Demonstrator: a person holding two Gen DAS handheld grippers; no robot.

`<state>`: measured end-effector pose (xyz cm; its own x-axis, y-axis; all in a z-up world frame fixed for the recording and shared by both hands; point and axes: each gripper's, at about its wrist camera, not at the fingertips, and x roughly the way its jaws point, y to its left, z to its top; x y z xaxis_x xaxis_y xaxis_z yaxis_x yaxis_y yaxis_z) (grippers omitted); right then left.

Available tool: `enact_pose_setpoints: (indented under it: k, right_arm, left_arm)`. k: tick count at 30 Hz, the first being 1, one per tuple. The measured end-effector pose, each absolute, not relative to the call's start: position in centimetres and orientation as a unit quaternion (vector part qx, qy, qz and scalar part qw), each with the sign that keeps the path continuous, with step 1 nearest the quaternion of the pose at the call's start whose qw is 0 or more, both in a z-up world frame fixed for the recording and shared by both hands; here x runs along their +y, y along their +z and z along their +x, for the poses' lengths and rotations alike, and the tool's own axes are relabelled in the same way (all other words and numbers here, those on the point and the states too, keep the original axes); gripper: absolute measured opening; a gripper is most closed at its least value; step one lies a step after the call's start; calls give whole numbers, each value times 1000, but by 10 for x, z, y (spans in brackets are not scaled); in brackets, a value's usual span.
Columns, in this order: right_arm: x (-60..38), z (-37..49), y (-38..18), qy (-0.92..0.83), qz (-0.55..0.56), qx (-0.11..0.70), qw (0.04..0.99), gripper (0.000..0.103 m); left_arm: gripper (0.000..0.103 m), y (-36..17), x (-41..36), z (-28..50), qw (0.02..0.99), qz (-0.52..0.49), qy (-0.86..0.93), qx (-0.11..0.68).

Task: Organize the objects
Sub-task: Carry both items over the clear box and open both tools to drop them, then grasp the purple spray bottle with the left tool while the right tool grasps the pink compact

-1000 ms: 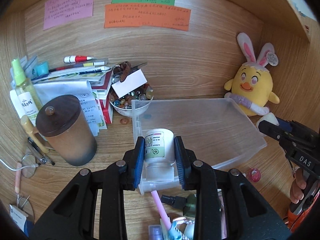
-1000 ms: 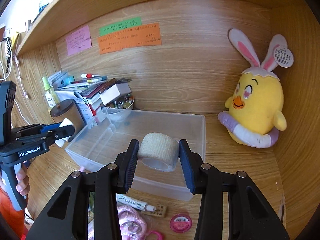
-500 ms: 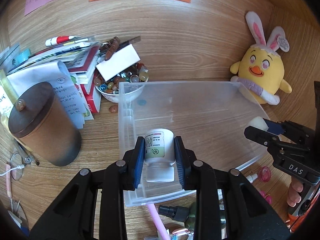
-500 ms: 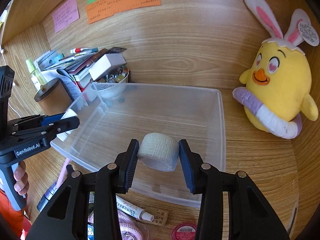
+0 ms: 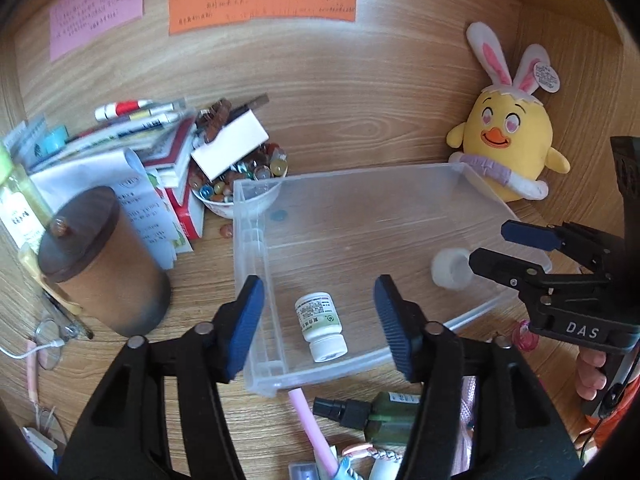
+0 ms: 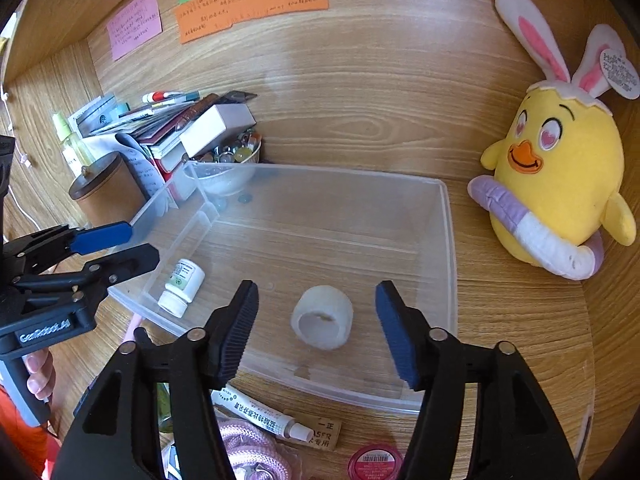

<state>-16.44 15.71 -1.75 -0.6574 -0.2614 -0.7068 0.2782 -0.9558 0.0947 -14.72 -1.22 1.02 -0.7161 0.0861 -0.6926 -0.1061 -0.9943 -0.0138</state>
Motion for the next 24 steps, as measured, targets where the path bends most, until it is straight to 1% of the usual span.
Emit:
enact_pose_setpoints:
  k: [1,2,3,5,8,9,11,19,24]
  right_arm:
    - [157,-163,-16,-912,383,12,147,61]
    - [158,-161,-14,-913,380,13,146,64]
    - [158,-158,-12,-914,378,13,146,65]
    - [161,-153,-9,-916,373,12,146,70]
    - [167,-142,-3,-920,364,8,144,74]
    - [168,-138,-2,-922,361,8,143,75]
    - [174,-128,2,-926,353,6,133,81]
    - [195,-89,7,-932,344,12,116,82]
    - [210,-68,-4,-927,358,4,109,82]
  left_arm:
    - [65,13,-11,-142,50,-366,929,20]
    - [71,16,-11,-137,48,-361,931,25]
    - [74,19,-11,-133,45,-355,933,29]
    - [87,24,-12,-123,42,-345,937,33]
    - [94,28,-15,-109,37,-337,940,36]
    - [95,28,-17,-105,35,-336,940,36]
    - [97,28,-21,-98,32,-338,940,34]
    - [98,0,-32,-77,14,-378,925,31]
    - [98,-21,-41,-63,14,-409,912,8]
